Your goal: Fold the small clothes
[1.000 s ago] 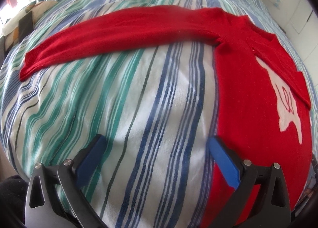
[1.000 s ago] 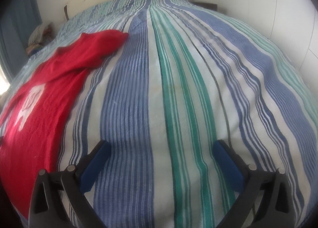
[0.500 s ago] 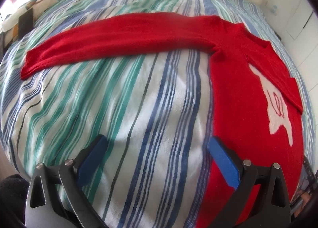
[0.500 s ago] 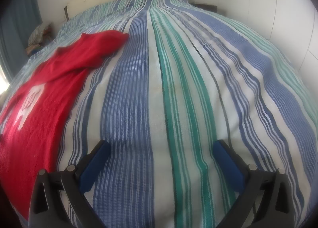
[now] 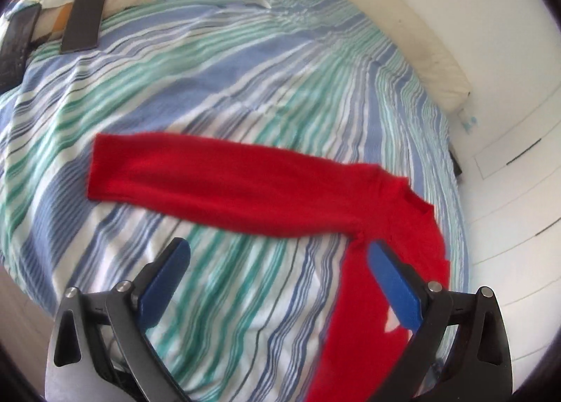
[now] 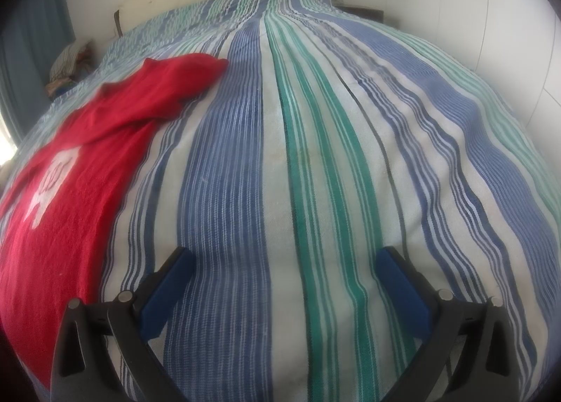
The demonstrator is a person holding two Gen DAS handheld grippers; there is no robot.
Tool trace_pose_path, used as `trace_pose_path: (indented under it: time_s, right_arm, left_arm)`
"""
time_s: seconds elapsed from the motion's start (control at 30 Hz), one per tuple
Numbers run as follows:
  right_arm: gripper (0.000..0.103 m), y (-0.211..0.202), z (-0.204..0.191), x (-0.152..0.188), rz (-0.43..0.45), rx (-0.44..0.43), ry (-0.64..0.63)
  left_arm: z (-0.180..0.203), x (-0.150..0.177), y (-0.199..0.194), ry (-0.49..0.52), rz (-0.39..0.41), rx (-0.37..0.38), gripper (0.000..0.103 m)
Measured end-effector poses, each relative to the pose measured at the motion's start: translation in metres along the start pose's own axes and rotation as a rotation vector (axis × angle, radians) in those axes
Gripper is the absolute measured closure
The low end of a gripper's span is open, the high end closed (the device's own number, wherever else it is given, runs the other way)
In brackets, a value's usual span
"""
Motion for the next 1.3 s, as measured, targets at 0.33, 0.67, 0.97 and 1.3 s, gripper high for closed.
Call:
trace_pose_path:
  time_s: [0.33,0.67,0.97,1.3]
  right_arm:
    - [0.0,0.001,0.0,0.0,0.013,0.006,-0.008]
    - [0.0,0.001,0.0,-0.001,0.012,0.006,-0.007]
    - [0.0,0.003,0.0,-0.001,0.012,0.012,-0.009]
    - [0.0,0.003,-0.001,-0.001,0.019,0.011,-0.012]
  left_arm:
    - [-0.106,-0.042,0.043,-0.074,-0.173,-0.304,0.006]
    - [-0.078,-0.04,0.073,0.05,-0.175,-0.426,0.1]
    - [0.22,-0.06,0.007,0.623,-0.001,-0.114,0.1]
    - [0.384,0.049,0.081,0.893,-0.139,0.044,0.029]
Point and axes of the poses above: each gripper's, at about its wrist camera, not at the fingertips, and y roughly the way its jaws point, z to its right, x to its underside, the point moved 5 cm from there along y, roughly the way its jaws point, and after that the axes turned 5 degrees about -x, right-handed, at the moved point
